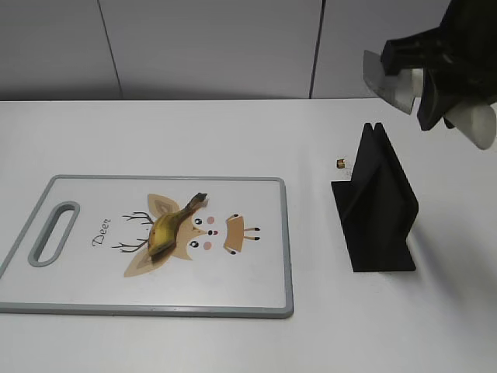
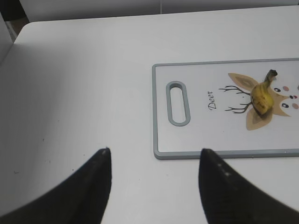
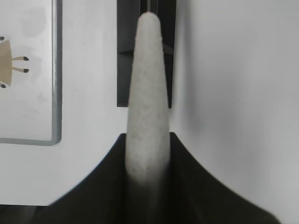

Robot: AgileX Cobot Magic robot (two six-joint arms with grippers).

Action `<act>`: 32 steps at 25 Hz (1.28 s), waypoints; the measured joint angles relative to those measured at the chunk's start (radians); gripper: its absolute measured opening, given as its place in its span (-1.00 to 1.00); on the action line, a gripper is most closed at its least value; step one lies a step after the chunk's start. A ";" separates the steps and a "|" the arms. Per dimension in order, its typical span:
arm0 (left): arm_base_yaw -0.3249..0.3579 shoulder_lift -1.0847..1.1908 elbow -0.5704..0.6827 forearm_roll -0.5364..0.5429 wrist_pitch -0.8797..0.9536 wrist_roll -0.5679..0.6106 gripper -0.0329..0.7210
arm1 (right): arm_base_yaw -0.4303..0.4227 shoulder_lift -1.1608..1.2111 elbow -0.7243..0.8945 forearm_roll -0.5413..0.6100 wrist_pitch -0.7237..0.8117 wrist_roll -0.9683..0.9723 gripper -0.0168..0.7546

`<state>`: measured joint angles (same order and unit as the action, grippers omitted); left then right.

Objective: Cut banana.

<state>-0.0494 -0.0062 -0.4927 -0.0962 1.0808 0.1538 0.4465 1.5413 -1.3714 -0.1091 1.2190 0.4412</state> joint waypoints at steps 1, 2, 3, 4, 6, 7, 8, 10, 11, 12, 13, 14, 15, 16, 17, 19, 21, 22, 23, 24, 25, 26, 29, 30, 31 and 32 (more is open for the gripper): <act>0.000 0.000 0.000 0.000 0.000 0.000 0.61 | 0.000 0.000 -0.014 -0.001 0.000 0.000 -0.54; 0.000 0.000 0.000 0.000 0.000 0.000 0.61 | 0.000 0.000 -0.025 -0.001 0.001 0.000 -0.54; 0.000 0.000 0.000 0.000 0.000 0.000 0.61 | 0.000 0.000 -0.038 -0.004 0.001 -0.001 -0.54; 0.000 0.000 0.000 0.000 0.000 0.000 0.60 | 0.000 -0.003 -0.049 -0.008 0.001 -0.001 -0.54; 0.000 0.000 0.000 -0.003 0.000 0.000 0.57 | 0.000 -0.008 -0.067 -0.025 0.002 -0.001 -0.54; 0.000 0.000 0.000 -0.008 0.000 0.000 0.55 | 0.000 -0.010 -0.077 -0.033 0.003 -0.001 -0.54; 0.000 0.000 0.000 -0.015 0.000 0.000 0.52 | 0.000 -0.012 -0.088 -0.038 0.003 -0.001 -0.54; 0.000 0.000 0.000 -0.025 0.000 0.000 0.46 | 0.000 -0.013 -0.110 -0.046 0.004 -0.014 -0.54; 0.000 0.000 0.000 -0.029 0.000 0.000 0.43 | 0.000 -0.013 -0.121 -0.046 0.004 -0.025 -0.54; 0.000 0.000 0.000 -0.033 0.000 0.000 0.40 | 0.000 -0.013 -0.129 -0.042 0.004 -0.050 -0.54; 0.000 0.000 0.000 -0.037 -0.001 0.000 0.39 | 0.000 -0.013 -0.138 -0.031 0.004 -0.098 -0.54; 0.000 0.000 0.000 -0.040 -0.001 0.000 0.38 | 0.000 -0.013 -0.144 -0.014 0.004 -0.155 -0.54; 0.000 0.000 0.000 -0.042 -0.002 0.000 0.38 | 0.000 -0.013 -0.150 0.007 0.004 -0.197 -0.54; 0.000 0.000 0.000 -0.043 -0.007 0.000 0.38 | 0.000 -0.013 -0.156 0.018 0.005 -0.237 -0.54; 0.000 0.003 -0.005 -0.043 -0.016 0.000 0.39 | 0.000 -0.013 -0.162 0.026 0.005 -0.272 -0.54; 0.000 0.035 -0.024 -0.043 -0.040 0.000 0.46 | 0.000 -0.013 -0.178 0.032 0.005 -0.349 -0.54; 0.000 0.090 -0.052 -0.044 -0.071 0.000 0.57 | 0.000 -0.013 -0.191 0.032 0.006 -0.452 -0.54; 0.000 0.127 -0.068 -0.045 -0.084 0.001 0.64 | 0.000 -0.012 -0.197 0.031 0.006 -0.494 -0.54; 0.000 0.168 -0.082 -0.047 -0.097 0.013 0.68 | 0.000 -0.011 -0.199 0.031 0.006 -0.548 -0.54; 0.000 0.205 -0.099 -0.051 -0.108 0.034 0.72 | 0.000 -0.008 -0.201 0.031 0.007 -0.602 -0.54; 0.000 0.249 -0.118 -0.058 -0.117 0.059 0.74 | 0.000 -0.003 -0.201 0.032 0.007 -0.649 -0.54; 0.000 0.297 -0.134 -0.065 -0.129 0.083 0.75 | 0.000 0.003 -0.202 0.037 0.007 -0.704 -0.54; 0.000 0.429 -0.203 -0.108 -0.153 0.188 0.76 | 0.000 0.021 -0.202 0.064 0.004 -0.833 -0.54; 0.000 0.475 -0.224 -0.124 -0.160 0.231 0.76 | 0.000 0.026 -0.202 0.077 -0.002 -0.876 -0.54; 0.000 0.520 -0.251 -0.148 -0.165 0.277 0.76 | 0.000 0.032 -0.202 0.096 -0.012 -0.919 -0.54; 0.000 0.559 -0.276 -0.175 -0.167 0.329 0.76 | 0.000 0.039 -0.203 0.117 -0.019 -0.958 -0.54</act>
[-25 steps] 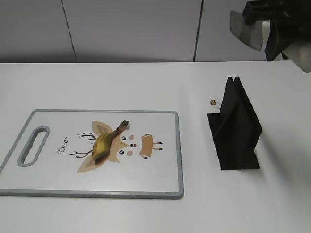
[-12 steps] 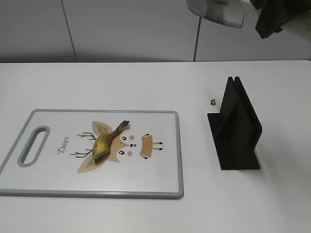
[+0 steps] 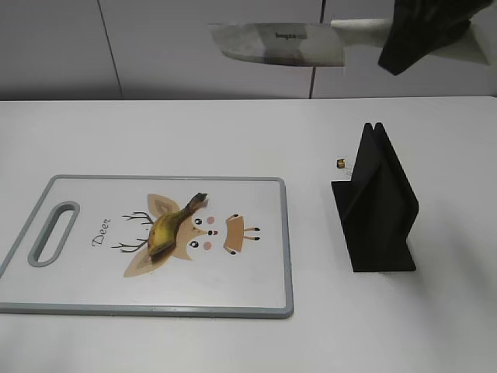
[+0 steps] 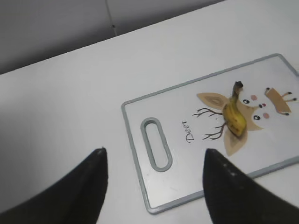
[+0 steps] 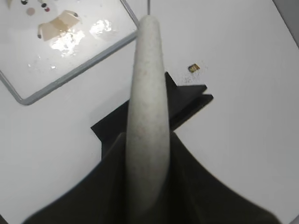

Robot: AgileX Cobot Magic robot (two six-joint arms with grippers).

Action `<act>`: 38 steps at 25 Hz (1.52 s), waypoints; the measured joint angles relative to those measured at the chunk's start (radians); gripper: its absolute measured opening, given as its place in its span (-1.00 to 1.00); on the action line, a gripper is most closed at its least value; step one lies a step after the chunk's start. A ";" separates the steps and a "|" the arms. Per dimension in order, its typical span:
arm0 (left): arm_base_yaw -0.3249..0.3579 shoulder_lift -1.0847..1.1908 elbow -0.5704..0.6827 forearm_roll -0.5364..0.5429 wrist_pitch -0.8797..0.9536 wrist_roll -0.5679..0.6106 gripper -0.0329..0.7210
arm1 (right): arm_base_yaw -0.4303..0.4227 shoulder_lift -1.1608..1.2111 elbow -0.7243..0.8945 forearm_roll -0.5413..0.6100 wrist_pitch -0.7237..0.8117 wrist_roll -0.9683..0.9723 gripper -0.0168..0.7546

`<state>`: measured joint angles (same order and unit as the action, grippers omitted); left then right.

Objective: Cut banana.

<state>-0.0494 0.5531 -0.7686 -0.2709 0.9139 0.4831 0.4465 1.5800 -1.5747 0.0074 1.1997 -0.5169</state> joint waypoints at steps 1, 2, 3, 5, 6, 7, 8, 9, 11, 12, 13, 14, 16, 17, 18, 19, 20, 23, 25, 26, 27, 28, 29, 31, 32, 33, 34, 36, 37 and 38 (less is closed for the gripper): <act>0.000 0.047 -0.021 -0.025 0.000 0.047 0.76 | 0.000 0.008 -0.001 0.023 -0.006 -0.048 -0.54; 0.000 0.096 -0.045 -0.058 0.000 0.107 0.76 | 0.000 0.015 -0.002 0.041 -0.009 -0.099 -0.54; 0.000 0.136 -0.069 -0.093 0.003 0.168 0.75 | 0.000 0.025 -0.002 0.063 -0.011 -0.148 -0.54; 0.000 0.230 -0.115 -0.154 0.018 0.285 0.74 | 0.000 0.047 -0.002 0.110 -0.013 -0.242 -0.54; 0.000 0.275 -0.144 -0.180 0.035 0.347 0.73 | 0.000 0.058 -0.002 0.135 -0.013 -0.295 -0.54; 0.000 0.312 -0.173 -0.201 0.053 0.405 0.72 | 0.000 0.068 -0.002 0.163 -0.014 -0.341 -0.54; 0.000 0.355 -0.204 -0.215 0.076 0.447 0.72 | 0.000 0.076 -0.002 0.189 -0.016 -0.397 -0.54; 0.000 0.397 -0.232 -0.224 0.097 0.489 0.71 | 0.000 0.082 -0.002 0.209 -0.019 -0.450 -0.54; -0.002 0.470 -0.300 -0.237 0.133 0.550 0.70 | 0.000 0.098 -0.006 0.239 -0.019 -0.523 -0.54; -0.005 0.508 -0.327 -0.243 0.152 0.585 0.69 | 0.000 0.107 -0.009 0.248 -0.019 -0.548 -0.54; -0.009 0.546 -0.358 -0.246 0.173 0.623 0.68 | 0.000 0.119 -0.014 0.257 -0.020 -0.566 -0.54; -0.018 0.575 -0.386 -0.249 0.191 0.661 0.68 | 0.000 0.133 -0.023 0.262 -0.020 -0.581 -0.54; -0.040 0.638 -0.431 -0.250 0.213 0.724 0.67 | 0.000 0.160 -0.036 0.280 -0.020 -0.616 -0.54; -0.053 0.663 -0.452 -0.250 0.221 0.750 0.67 | 0.000 0.175 -0.045 0.290 -0.020 -0.633 -0.54; -0.065 0.691 -0.471 -0.249 0.229 0.771 0.67 | 0.000 0.190 -0.056 0.305 -0.020 -0.645 -0.54; -0.079 0.719 -0.487 -0.249 0.240 0.781 0.67 | 0.000 0.203 -0.065 0.321 -0.019 -0.662 -0.54; -0.091 0.745 -0.503 -0.249 0.247 0.789 0.67 | 0.000 0.219 -0.077 0.340 -0.019 -0.679 -0.54; -0.131 0.813 -0.536 -0.239 0.252 0.807 0.66 | 0.000 0.252 -0.090 0.393 -0.018 -0.735 -0.54; -0.156 0.851 -0.548 -0.228 0.252 0.817 0.66 | 0.000 0.269 -0.094 0.417 -0.014 -0.758 -0.54; -0.166 0.871 -0.550 -0.226 0.251 0.820 0.65 | 0.000 0.275 -0.094 0.423 -0.013 -0.770 -0.54; -0.172 0.889 -0.551 -0.223 0.251 0.823 0.65 | 0.000 0.282 -0.095 0.428 -0.013 -0.779 -0.54; -0.177 0.904 -0.552 -0.222 0.251 0.827 0.65 | 0.000 0.290 -0.096 0.438 -0.013 -0.787 -0.54; -0.179 0.921 -0.552 -0.222 0.250 0.830 0.65 | 0.000 0.297 -0.096 0.445 -0.013 -0.794 -0.54; -0.179 0.951 -0.552 -0.221 0.243 0.834 0.65 | 0.000 0.309 -0.096 0.468 -0.013 -0.805 -0.54; -0.179 0.960 -0.552 -0.220 0.241 0.835 0.65 | 0.000 0.313 -0.096 0.478 -0.013 -0.812 -0.54; -0.179 0.970 -0.552 -0.219 0.241 0.837 0.65 | 0.000 0.316 -0.096 0.490 -0.013 -0.820 -0.54; -0.179 0.979 -0.552 -0.219 0.240 0.837 0.65 | 0.000 0.318 -0.096 0.504 -0.014 -0.825 -0.54; -0.179 0.995 -0.552 -0.219 0.239 0.838 0.65 | 0.000 0.318 -0.096 0.522 -0.019 -0.831 -0.54; -0.179 1.002 -0.552 -0.219 0.238 0.839 0.65 | 0.000 0.318 -0.096 0.530 -0.025 -0.833 -0.54; -0.179 1.010 -0.552 -0.218 0.237 0.840 0.64 | 0.000 0.318 -0.096 0.535 -0.028 -0.833 -0.54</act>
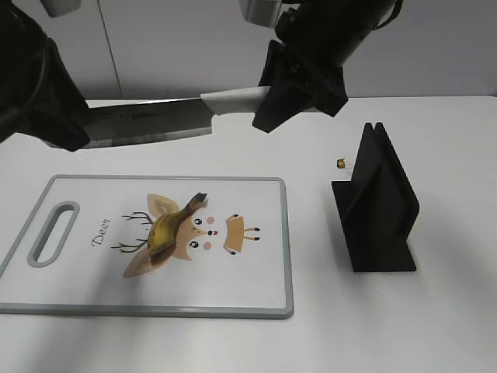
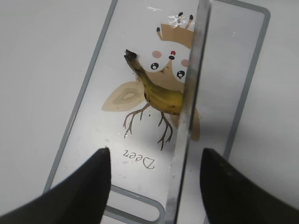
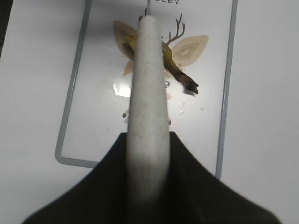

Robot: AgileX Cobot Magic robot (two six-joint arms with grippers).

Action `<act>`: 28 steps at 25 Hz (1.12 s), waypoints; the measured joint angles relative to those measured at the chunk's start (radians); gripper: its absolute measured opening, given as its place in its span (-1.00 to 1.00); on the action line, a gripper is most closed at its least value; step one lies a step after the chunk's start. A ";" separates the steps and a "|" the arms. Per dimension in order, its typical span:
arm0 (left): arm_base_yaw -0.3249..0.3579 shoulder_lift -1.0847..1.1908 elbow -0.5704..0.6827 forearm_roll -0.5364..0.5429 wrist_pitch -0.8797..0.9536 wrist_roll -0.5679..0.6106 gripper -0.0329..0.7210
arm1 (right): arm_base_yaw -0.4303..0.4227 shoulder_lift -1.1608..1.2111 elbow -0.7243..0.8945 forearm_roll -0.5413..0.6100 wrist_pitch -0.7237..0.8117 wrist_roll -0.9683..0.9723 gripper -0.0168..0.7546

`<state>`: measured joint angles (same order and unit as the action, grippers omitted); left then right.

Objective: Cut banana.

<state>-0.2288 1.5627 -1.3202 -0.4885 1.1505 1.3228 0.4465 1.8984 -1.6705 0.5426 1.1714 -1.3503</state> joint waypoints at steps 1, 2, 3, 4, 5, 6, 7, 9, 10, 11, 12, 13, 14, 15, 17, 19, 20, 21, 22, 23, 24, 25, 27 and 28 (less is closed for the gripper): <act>0.000 0.004 0.000 0.001 -0.004 0.000 0.62 | 0.000 0.001 0.000 0.002 -0.002 -0.001 -0.54; 0.000 0.008 0.000 0.003 -0.007 0.000 0.60 | 0.000 0.002 0.000 0.005 -0.002 -0.001 -0.54; 0.000 0.011 0.000 0.004 -0.011 0.000 0.54 | 0.000 0.003 0.000 0.008 -0.002 -0.001 -0.54; 0.000 0.011 0.000 0.007 -0.014 0.000 0.46 | 0.000 0.006 -0.001 0.011 -0.002 -0.001 -0.54; 0.000 0.011 0.000 0.009 -0.016 0.000 0.36 | 0.000 0.008 -0.001 0.012 -0.002 -0.003 -0.54; 0.000 0.011 0.000 0.010 -0.017 0.000 0.25 | 0.000 0.008 -0.001 0.013 -0.001 -0.003 -0.54; 0.000 0.011 0.000 0.010 -0.017 -0.002 0.10 | 0.000 0.010 -0.001 0.016 -0.002 -0.003 -0.54; -0.001 0.011 0.000 0.013 -0.016 -0.003 -0.24 | 0.000 0.010 -0.001 0.019 -0.007 0.002 -0.54; -0.002 0.011 0.000 0.016 -0.013 -0.003 -0.46 | 0.000 0.011 -0.001 0.021 -0.009 0.010 -0.54; -0.002 0.011 0.000 0.021 -0.008 -0.003 -0.67 | 0.000 0.012 -0.001 0.024 -0.011 0.018 -0.54; -0.002 0.011 0.000 0.029 -0.005 -0.003 -0.81 | 0.000 0.011 -0.001 0.026 -0.013 0.029 -0.54; -0.003 0.011 0.000 0.033 0.000 -0.002 -0.87 | 0.000 0.011 -0.001 0.026 -0.014 0.037 -0.54; -0.003 0.011 0.000 0.036 0.005 0.001 -0.90 | 0.000 0.012 -0.001 0.026 -0.013 0.047 -0.54; -0.003 0.011 0.000 0.038 0.006 0.001 -0.91 | 0.000 0.013 -0.001 0.026 -0.013 0.060 -0.54; -0.003 0.012 0.000 0.042 0.008 0.001 -0.92 | 0.000 0.022 -0.002 0.025 -0.007 0.075 -0.54; -0.004 0.018 0.003 0.047 0.012 0.001 -0.92 | 0.000 0.036 -0.003 0.025 0.008 0.082 -0.54; -0.008 0.022 0.009 0.053 0.009 0.001 -0.92 | 0.001 0.046 -0.003 0.023 0.014 0.087 -0.54; -0.015 0.025 0.020 0.060 -0.005 -0.005 -0.92 | 0.005 0.056 -0.004 0.011 0.015 0.087 -0.54; -0.025 0.027 0.034 0.072 -0.025 -0.016 -0.92 | 0.010 0.063 -0.004 -0.004 0.017 0.089 -0.54; -0.038 0.028 0.050 0.086 -0.044 -0.027 -0.92 | 0.016 0.069 -0.004 -0.027 0.017 0.092 -0.54; -0.051 0.028 0.067 0.097 -0.067 -0.036 -0.92 | 0.023 0.072 -0.003 -0.047 0.016 0.102 -0.54; -0.063 0.029 0.083 0.111 -0.091 -0.045 -0.92 | 0.030 0.074 0.004 -0.063 0.010 0.110 -0.54; -0.084 0.029 0.122 0.129 -0.128 -0.054 -0.93 | 0.038 0.074 0.030 -0.078 -0.005 0.121 -0.54; -0.089 0.029 0.138 0.131 -0.146 -0.057 -0.93 | 0.040 0.074 0.049 -0.081 -0.014 0.125 -0.54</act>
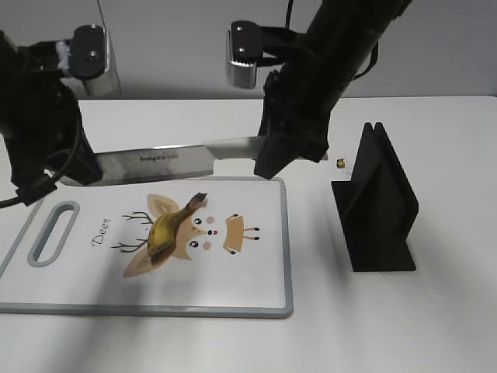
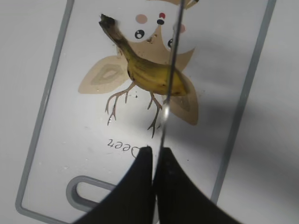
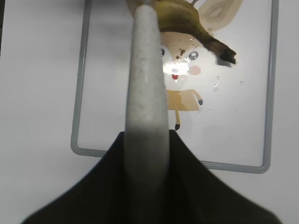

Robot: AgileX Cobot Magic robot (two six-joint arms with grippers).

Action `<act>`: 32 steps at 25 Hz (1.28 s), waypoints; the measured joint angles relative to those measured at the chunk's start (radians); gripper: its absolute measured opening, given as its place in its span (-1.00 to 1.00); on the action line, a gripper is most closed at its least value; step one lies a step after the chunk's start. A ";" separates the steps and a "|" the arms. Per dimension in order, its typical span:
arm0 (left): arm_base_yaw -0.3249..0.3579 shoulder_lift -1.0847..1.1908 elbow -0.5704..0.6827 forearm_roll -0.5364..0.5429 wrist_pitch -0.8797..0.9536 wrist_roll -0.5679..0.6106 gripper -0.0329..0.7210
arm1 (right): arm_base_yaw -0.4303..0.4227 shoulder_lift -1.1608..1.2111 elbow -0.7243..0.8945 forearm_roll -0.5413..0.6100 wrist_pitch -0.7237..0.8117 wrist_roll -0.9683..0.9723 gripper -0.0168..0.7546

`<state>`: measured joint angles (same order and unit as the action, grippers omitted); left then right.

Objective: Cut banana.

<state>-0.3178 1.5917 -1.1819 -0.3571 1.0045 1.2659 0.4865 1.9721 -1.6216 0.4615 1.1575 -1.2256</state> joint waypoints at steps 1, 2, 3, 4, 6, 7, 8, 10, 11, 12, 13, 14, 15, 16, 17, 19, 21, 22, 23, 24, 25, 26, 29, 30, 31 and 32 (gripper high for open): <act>-0.004 0.000 0.017 0.001 -0.019 -0.003 -0.93 | 0.003 0.000 0.024 -0.001 -0.019 0.000 -0.54; -0.006 0.001 0.034 0.005 -0.034 -0.006 -0.93 | 0.003 0.000 0.051 -0.001 -0.043 0.000 -0.54; -0.008 0.005 0.051 0.007 -0.051 -0.007 -0.93 | 0.004 0.000 0.072 -0.001 -0.062 0.000 -0.53; -0.009 0.011 0.063 0.007 -0.065 -0.007 -0.93 | 0.004 0.000 0.097 0.000 -0.084 0.000 -0.53; -0.010 0.025 0.085 0.006 -0.090 -0.007 -0.93 | 0.007 0.001 0.132 0.001 -0.122 0.000 -0.53; -0.011 0.035 0.087 0.006 -0.103 -0.007 -0.93 | 0.007 0.001 0.144 0.001 -0.137 -0.001 -0.53; -0.011 0.046 0.089 0.004 -0.115 -0.007 -0.93 | 0.007 0.001 0.151 0.000 -0.153 -0.001 -0.53; -0.011 0.065 0.089 0.002 -0.132 -0.007 -0.92 | 0.007 0.001 0.156 -0.004 -0.177 -0.001 -0.53; -0.011 0.074 0.089 0.001 -0.137 -0.007 -0.93 | 0.007 0.003 0.156 -0.007 -0.184 -0.002 -0.53; -0.011 0.081 0.089 -0.001 -0.143 -0.007 -0.93 | 0.007 0.003 0.157 -0.009 -0.190 -0.002 -0.53; -0.011 0.089 0.089 -0.002 -0.147 -0.007 -0.93 | 0.007 0.005 0.157 -0.012 -0.196 -0.003 -0.53; -0.011 0.098 0.089 -0.005 -0.152 -0.007 -0.93 | 0.007 0.008 0.157 -0.015 -0.198 -0.003 -0.53; -0.011 0.107 0.089 -0.008 -0.157 -0.007 -0.93 | 0.007 0.013 0.157 -0.016 -0.200 -0.003 -0.53; -0.011 0.115 0.089 -0.010 -0.159 -0.007 -0.93 | 0.007 0.021 0.157 -0.017 -0.202 -0.003 -0.53; -0.011 0.126 0.089 -0.011 -0.159 -0.007 -0.93 | 0.007 0.030 0.157 -0.017 -0.202 -0.003 -0.53; -0.011 0.147 0.089 -0.011 -0.163 -0.017 -0.93 | 0.007 0.048 0.157 -0.017 -0.208 -0.003 -0.53; -0.011 0.159 0.090 -0.009 -0.174 -0.022 -0.93 | 0.007 0.062 0.158 -0.017 -0.218 -0.004 -0.53; -0.011 0.162 0.091 -0.007 -0.181 -0.023 -0.92 | 0.007 0.067 0.158 -0.017 -0.223 -0.005 -0.53; -0.011 0.163 0.092 -0.004 -0.191 -0.024 -0.92 | 0.007 0.073 0.158 -0.017 -0.229 -0.005 -0.53; -0.011 0.163 0.094 0.000 -0.198 -0.024 -0.92 | 0.007 0.077 0.158 -0.017 -0.233 -0.007 -0.53; -0.011 0.163 0.100 0.001 -0.207 -0.025 -0.92 | 0.007 0.082 0.158 -0.017 -0.239 -0.008 -0.53; -0.012 0.163 0.109 0.001 -0.218 -0.026 -0.92 | 0.007 0.086 0.158 -0.017 -0.244 -0.009 -0.53; -0.013 0.163 0.145 -0.004 -0.256 -0.031 -0.92 | 0.008 0.093 0.159 -0.017 -0.252 -0.015 -0.52; -0.013 0.163 0.156 -0.009 -0.267 -0.032 -0.92 | 0.008 0.095 0.159 -0.017 -0.252 -0.017 -0.52; -0.014 0.163 0.165 -0.013 -0.273 -0.033 -0.92 | 0.009 0.096 0.159 -0.017 -0.252 -0.018 -0.52; -0.014 0.163 0.171 -0.016 -0.277 -0.036 -0.92 | 0.010 0.097 0.160 -0.018 -0.252 -0.019 -0.52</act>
<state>-0.3317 1.7548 -1.0113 -0.3732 0.7279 1.2302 0.4968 2.0693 -1.4615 0.4435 0.9057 -1.2448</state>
